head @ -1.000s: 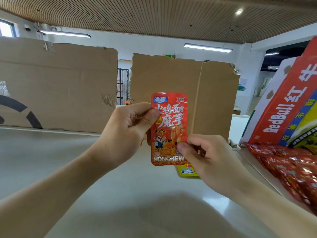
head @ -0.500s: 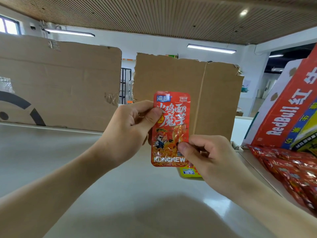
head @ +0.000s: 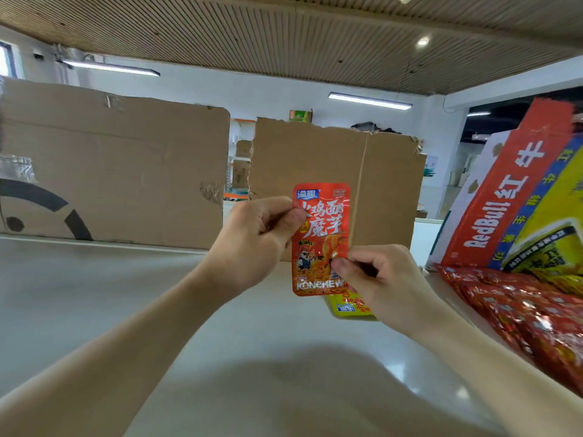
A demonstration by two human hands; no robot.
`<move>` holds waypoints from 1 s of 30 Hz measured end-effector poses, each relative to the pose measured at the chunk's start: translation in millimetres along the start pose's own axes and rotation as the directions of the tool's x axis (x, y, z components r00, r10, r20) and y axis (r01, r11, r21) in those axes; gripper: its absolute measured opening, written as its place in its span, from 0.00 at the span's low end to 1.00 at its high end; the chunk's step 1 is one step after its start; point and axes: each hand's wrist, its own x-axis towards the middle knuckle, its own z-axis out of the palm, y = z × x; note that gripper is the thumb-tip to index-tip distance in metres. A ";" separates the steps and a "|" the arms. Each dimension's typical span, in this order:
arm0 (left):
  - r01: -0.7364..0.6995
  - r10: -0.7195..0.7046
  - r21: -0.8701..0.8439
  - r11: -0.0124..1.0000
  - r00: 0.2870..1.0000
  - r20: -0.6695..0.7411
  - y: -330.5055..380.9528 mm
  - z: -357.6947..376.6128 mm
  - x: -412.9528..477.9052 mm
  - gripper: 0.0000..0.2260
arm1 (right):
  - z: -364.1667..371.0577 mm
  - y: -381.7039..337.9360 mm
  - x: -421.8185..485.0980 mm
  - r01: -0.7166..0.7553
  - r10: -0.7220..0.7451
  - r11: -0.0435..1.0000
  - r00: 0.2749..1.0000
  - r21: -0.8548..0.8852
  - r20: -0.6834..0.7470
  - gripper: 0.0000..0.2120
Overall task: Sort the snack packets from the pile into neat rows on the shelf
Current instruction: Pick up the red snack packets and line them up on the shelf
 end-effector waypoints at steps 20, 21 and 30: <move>-0.262 0.273 -0.082 0.961 0.946 0.174 41.6 16.4 -27.9 0.16 | -26.1 -58.9 -72.9 -0.178 0.157 0.980 0.965 -0.088 -0.209 0.21; -0.271 0.282 -0.085 0.959 0.939 0.195 46.4 19.5 -29.5 0.16 | -29.1 -60.1 -78.3 -0.177 0.153 0.979 0.964 -0.099 -0.217 0.18; -0.330 0.333 -0.046 0.943 0.934 0.133 84.3 50.8 -59.8 0.19 | -65.8 -76.5 -131.4 -0.107 0.096 0.994 0.966 -0.033 -0.242 0.17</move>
